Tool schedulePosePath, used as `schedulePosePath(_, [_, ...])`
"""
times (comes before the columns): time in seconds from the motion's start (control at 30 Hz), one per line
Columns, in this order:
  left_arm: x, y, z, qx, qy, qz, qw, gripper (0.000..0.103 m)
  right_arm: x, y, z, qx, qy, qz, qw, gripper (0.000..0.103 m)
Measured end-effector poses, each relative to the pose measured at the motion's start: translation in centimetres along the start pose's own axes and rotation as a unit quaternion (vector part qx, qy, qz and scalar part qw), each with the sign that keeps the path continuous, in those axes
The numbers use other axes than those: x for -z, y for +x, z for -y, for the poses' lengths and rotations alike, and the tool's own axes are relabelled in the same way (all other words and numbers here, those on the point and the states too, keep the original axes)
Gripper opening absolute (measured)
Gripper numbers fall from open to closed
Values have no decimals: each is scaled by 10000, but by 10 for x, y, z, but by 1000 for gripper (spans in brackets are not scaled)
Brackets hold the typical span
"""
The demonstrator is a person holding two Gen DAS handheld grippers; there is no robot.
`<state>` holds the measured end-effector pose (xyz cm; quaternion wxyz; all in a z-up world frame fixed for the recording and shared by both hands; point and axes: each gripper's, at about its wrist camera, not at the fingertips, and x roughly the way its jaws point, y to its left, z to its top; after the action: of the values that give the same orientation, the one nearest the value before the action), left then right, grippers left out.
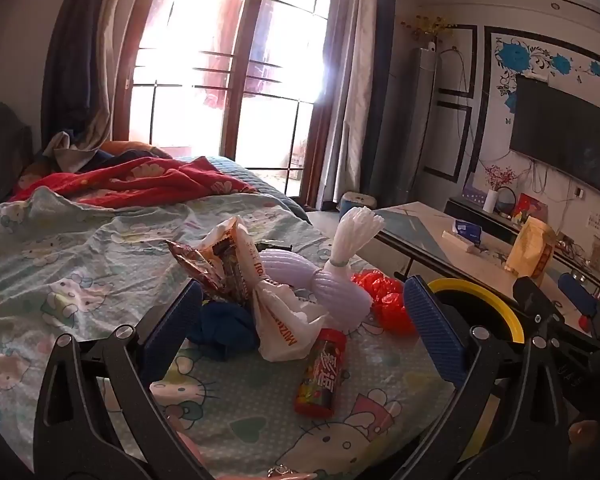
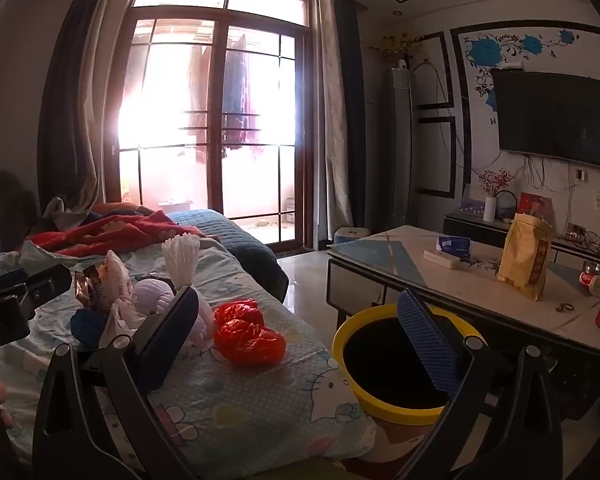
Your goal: Collect trash
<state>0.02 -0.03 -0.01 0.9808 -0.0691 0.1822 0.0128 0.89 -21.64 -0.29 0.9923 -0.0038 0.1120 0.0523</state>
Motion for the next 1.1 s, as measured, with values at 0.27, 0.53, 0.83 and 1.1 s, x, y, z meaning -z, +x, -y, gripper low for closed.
schedulePosePath(0.27, [0, -1, -1, 13, -23, 40, 10000, 92, 0, -1, -2, -16, -40, -15, 10000, 97])
schedulePosePath(0.53, [-6, -5, -4, 28, -31, 35, 10000, 92, 0, -1, -1, -20, 14, -27, 10000, 97])
schedulePosePath(0.83, [-2, -2, -2, 20, -24, 46, 10000, 92, 0, -1, -2, -14, 11, -35, 10000, 97])
schedulePosePath(1.1, [-2, -2, -2, 27, -27, 39, 10000, 92, 0, 1, -2, -22, 9, -47, 10000, 97])
